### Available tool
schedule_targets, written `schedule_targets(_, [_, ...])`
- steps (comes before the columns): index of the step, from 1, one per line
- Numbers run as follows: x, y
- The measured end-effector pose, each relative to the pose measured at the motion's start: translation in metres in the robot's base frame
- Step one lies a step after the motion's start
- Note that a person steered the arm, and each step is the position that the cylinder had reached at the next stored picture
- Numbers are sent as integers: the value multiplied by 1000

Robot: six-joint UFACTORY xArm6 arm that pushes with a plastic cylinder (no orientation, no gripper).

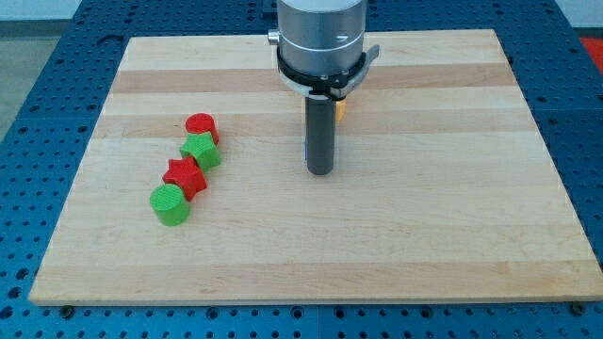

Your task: Nudge the blue triangle along with the blue cube right a bit

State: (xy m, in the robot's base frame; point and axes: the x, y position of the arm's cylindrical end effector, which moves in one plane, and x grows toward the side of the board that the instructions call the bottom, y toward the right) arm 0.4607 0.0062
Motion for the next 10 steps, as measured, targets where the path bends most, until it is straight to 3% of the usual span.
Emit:
schedule_targets(2, [5, -1])
schedule_targets(4, [13, -55])
schedule_targets(7, [-50, -67])
schedule_targets(10, [-63, -50])
